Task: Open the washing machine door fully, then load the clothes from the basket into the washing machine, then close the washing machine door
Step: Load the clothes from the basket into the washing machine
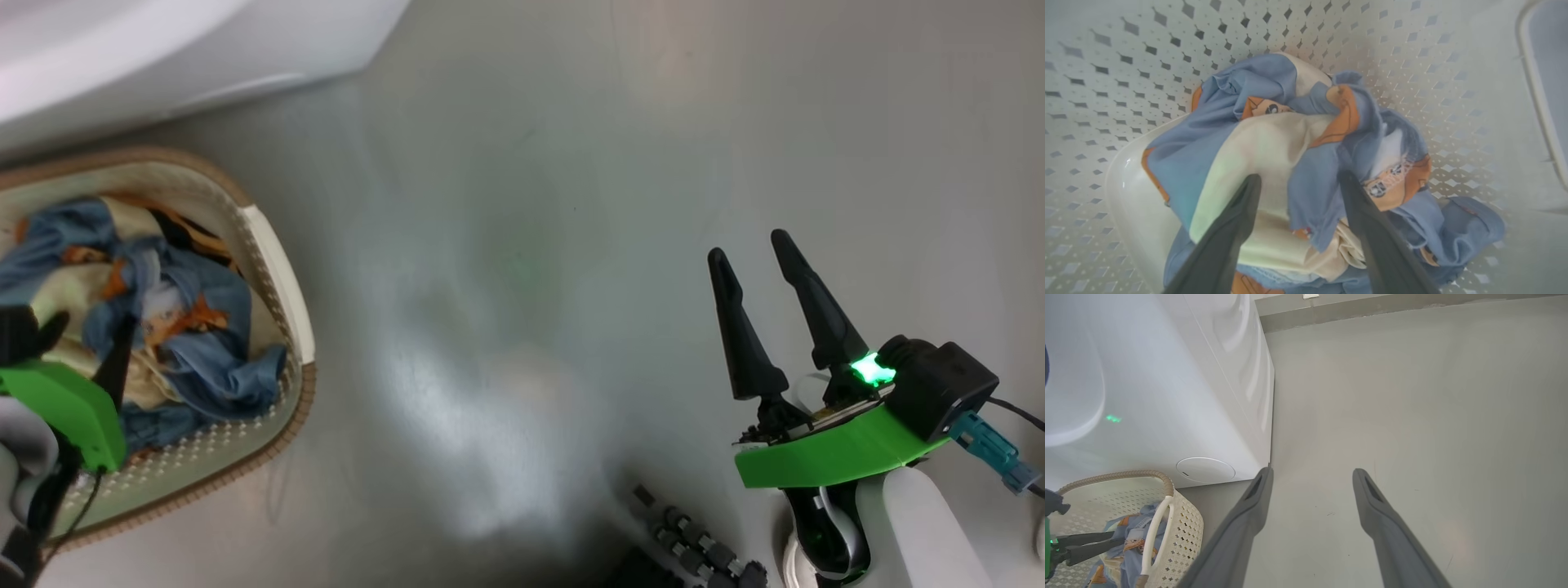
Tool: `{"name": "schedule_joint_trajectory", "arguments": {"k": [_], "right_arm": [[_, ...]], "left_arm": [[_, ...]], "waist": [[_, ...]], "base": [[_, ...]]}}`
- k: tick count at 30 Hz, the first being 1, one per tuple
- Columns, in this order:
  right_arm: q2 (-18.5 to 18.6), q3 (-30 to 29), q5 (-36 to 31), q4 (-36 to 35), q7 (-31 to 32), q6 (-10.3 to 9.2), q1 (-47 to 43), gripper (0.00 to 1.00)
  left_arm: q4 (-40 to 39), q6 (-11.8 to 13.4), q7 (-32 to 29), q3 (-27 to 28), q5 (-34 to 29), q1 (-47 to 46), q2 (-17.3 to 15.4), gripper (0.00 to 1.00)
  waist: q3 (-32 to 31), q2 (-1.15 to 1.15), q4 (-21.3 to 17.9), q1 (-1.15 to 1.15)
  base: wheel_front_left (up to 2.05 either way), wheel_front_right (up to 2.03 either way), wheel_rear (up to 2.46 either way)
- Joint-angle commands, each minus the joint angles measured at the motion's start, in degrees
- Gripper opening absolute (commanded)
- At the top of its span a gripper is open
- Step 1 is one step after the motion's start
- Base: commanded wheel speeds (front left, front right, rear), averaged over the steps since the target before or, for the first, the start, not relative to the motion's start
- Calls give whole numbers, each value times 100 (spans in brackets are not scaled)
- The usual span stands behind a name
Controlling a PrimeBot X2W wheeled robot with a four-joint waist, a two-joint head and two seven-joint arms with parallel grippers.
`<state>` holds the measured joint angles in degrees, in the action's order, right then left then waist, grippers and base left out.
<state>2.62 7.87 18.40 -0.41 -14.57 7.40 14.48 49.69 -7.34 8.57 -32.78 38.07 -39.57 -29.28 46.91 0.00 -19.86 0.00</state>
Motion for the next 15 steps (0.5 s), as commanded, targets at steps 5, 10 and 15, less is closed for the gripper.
{"name": "schedule_joint_trajectory", "arguments": {"k": [5,10,15], "right_arm": [[26,125,136,-227,-43,9,-1,100],[26,138,124,-270,-43,9,-7,100],[26,151,128,-308,-43,9,-25,100]], "left_arm": [[167,-14,-21,-261,229,-337,-363,100],[313,-14,-24,-659,271,-653,-383,100],[487,-14,64,-1009,272,-927,-305,100]], "waist": [[462,0,-121,0],[612,0,-130,0],[719,0,-134,0]], "base": [[0,0,0],[0,0,0],[0,0,0]]}}
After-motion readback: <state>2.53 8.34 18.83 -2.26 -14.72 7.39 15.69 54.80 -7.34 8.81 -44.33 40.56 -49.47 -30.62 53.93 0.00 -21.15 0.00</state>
